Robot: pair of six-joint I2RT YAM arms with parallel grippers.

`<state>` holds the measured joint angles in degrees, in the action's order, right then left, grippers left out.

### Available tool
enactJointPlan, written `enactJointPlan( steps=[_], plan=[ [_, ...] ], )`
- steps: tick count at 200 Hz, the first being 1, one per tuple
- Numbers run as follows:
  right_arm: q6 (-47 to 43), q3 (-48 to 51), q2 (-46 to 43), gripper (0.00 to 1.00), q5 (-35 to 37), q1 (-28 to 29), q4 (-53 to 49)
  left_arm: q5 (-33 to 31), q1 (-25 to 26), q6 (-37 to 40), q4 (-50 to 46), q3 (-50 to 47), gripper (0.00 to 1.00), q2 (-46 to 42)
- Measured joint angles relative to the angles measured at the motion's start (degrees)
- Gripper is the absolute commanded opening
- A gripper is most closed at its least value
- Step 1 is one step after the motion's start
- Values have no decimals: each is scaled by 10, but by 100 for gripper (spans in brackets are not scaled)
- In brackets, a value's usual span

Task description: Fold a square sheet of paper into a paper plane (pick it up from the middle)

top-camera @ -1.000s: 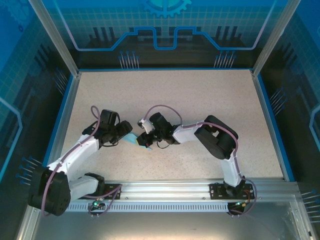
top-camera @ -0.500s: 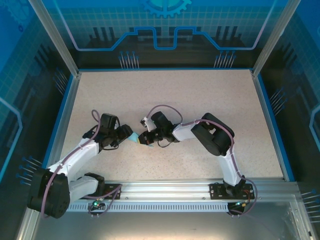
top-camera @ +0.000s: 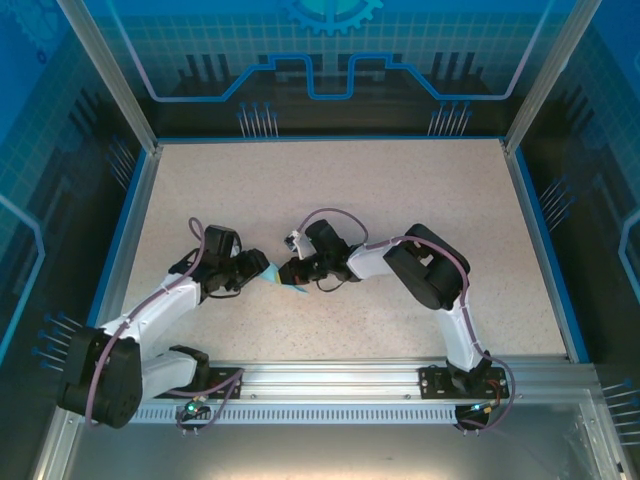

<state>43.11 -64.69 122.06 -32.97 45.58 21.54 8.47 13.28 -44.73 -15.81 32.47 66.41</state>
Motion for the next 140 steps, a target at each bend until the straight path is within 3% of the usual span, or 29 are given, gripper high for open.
enactJointPlan(
  steps=[51, 140],
  plan=[
    [52, -7, 4, 0, -12, -4, 1, 11, 0, 3, 26, -2, 41, 21],
    [146, -13, 25, 0, -31, -26, 6, 24, 0, 10, 68, -5, 32, 73]
  ],
)
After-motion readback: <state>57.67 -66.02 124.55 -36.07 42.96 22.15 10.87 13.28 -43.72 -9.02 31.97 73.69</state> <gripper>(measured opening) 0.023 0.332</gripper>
